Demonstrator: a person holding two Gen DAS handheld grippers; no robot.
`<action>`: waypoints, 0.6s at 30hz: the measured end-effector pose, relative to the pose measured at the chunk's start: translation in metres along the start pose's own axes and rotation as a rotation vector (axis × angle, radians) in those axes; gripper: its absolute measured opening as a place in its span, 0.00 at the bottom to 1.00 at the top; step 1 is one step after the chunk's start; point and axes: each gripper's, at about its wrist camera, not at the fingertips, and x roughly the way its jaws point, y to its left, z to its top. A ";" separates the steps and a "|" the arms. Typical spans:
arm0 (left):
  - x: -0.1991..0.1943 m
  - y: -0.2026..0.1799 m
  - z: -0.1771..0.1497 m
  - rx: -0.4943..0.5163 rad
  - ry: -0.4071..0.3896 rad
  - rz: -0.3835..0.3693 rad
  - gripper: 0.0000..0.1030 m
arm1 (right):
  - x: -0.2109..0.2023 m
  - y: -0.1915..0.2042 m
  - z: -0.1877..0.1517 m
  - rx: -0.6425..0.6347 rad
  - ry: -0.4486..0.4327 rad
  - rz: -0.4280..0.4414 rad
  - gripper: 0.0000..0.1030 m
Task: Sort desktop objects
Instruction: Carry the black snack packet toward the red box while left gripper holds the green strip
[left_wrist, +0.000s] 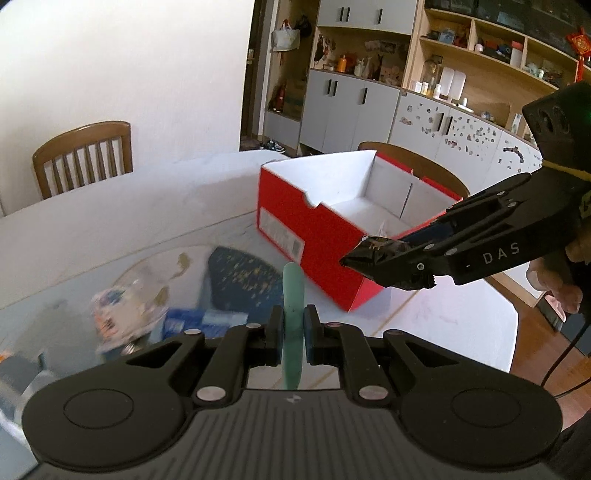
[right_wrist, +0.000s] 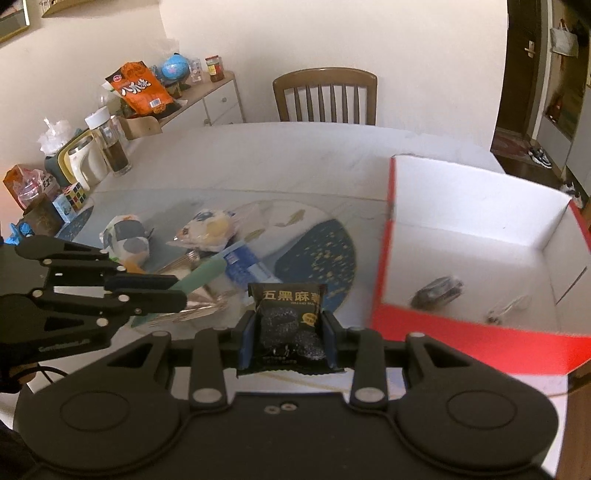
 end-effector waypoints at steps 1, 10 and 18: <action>0.004 -0.004 0.003 0.002 -0.001 0.000 0.10 | -0.002 -0.007 0.001 -0.001 -0.003 0.000 0.34; 0.037 -0.036 0.034 0.014 0.008 0.006 0.10 | -0.017 -0.058 0.009 -0.005 -0.021 -0.013 0.34; 0.059 -0.062 0.065 0.028 -0.006 0.009 0.10 | -0.028 -0.096 0.012 -0.009 -0.034 -0.024 0.34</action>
